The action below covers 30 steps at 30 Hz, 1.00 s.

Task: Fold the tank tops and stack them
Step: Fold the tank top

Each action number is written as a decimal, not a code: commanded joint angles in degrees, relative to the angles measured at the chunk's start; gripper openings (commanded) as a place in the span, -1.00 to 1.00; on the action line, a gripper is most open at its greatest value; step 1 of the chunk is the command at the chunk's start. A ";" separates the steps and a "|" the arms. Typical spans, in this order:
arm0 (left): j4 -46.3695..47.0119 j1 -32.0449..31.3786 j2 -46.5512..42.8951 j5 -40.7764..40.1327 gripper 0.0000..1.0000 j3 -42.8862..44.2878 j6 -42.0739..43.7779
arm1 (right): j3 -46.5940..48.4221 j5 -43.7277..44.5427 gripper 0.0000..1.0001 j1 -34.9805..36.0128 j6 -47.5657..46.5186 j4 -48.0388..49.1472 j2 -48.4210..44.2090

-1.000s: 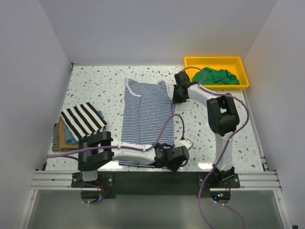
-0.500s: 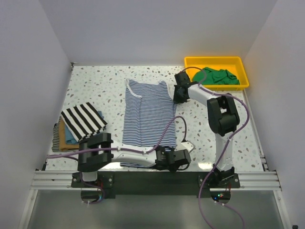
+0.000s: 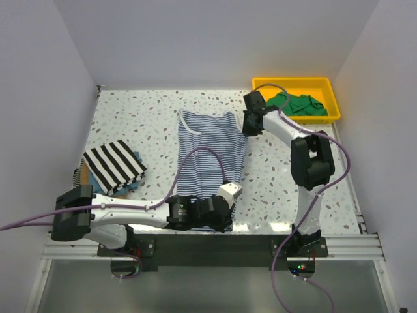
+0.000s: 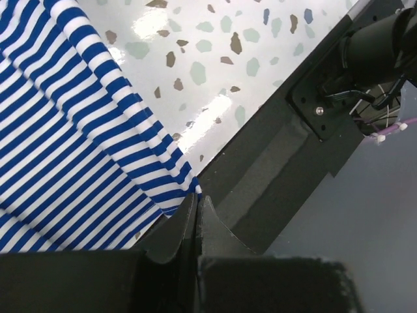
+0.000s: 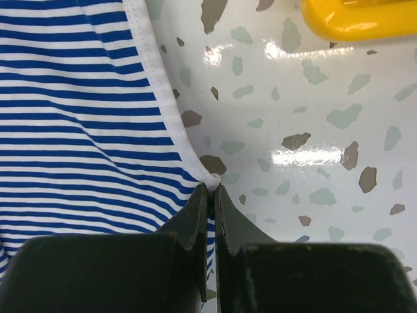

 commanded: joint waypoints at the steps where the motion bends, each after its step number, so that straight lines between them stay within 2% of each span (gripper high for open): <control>1: 3.91 0.66 -3.18 0.71 -1.00 -3.83 -4.39 | 3.98 -0.24 -1.00 -0.43 -0.46 1.41 -3.17; 9: 6.38 2.15 -8.81 -3.24 -1.00 -14.02 -12.46 | 6.17 -4.64 -1.00 1.93 3.23 4.40 -2.56; 14: 7.87 2.15 -11.71 -6.31 -1.00 -20.52 -15.29 | 12.14 -4.47 -1.00 5.80 4.64 4.75 2.08; 24: 8.05 1.98 -13.74 -6.14 -1.00 -23.17 -15.99 | 28.05 -2.09 -1.00 13.71 5.52 1.15 15.35; 30: 7.70 2.06 -13.56 -5.00 -1.00 -23.26 -16.08 | 30.25 -1.83 -1.00 15.21 4.65 0.35 18.71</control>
